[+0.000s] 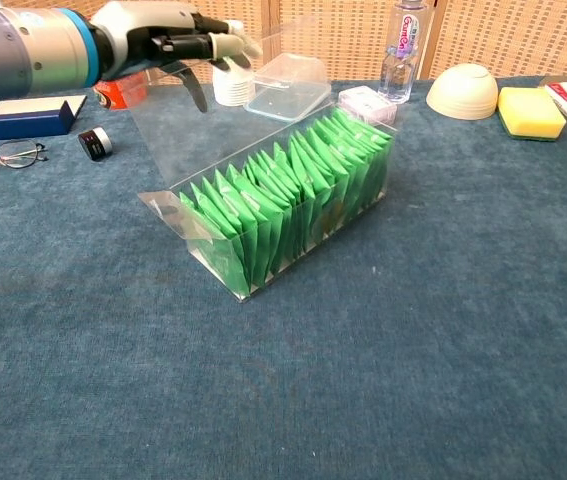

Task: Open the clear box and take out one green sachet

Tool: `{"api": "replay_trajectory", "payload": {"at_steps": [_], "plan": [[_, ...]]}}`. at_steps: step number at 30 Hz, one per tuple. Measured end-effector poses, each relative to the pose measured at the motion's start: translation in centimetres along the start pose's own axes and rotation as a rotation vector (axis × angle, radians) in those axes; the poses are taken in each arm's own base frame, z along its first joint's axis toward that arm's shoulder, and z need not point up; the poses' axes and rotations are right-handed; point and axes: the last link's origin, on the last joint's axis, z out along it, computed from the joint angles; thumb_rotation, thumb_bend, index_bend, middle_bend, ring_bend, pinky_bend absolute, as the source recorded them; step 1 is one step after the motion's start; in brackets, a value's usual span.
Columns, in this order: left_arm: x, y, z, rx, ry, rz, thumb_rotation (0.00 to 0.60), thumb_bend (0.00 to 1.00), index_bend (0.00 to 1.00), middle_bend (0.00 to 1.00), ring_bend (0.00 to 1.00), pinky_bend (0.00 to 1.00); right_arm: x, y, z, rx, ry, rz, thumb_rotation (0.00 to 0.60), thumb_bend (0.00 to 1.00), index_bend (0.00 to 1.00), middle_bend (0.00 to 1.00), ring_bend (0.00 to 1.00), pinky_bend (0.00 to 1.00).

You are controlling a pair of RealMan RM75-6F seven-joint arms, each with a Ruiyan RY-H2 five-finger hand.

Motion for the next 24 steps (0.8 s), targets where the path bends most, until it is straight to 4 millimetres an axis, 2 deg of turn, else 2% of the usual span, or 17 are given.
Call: {"api": "replay_trajectory", "payload": {"at_steps": [11,17,24], "plan": [[2.0,0.5,-2.6,-0.053,0.217,0.143,0.189,0.48,0.1,0.11,0.06,0.37,-0.1,-0.3,0.1,0.006,-0.003,0.001,0.6,0.47,0.18,0.17,0.18,0.24],[2.1,2.3,-4.9,-0.152,0.271,0.177,0.191,0.47,0.13,0.11,0.06,0.37,-0.2,-0.4,0.1,0.008,-0.002,0.002,0.6,0.47,0.18,0.17,0.18,0.24],[1.2,4.7,-8.1,-0.296,0.268,0.247,0.189,0.46,0.17,0.14,0.06,0.37,-0.4,-0.6,0.3,0.016,-0.008,0.004,0.6,0.47,0.18,0.17,0.18,0.24]]}}
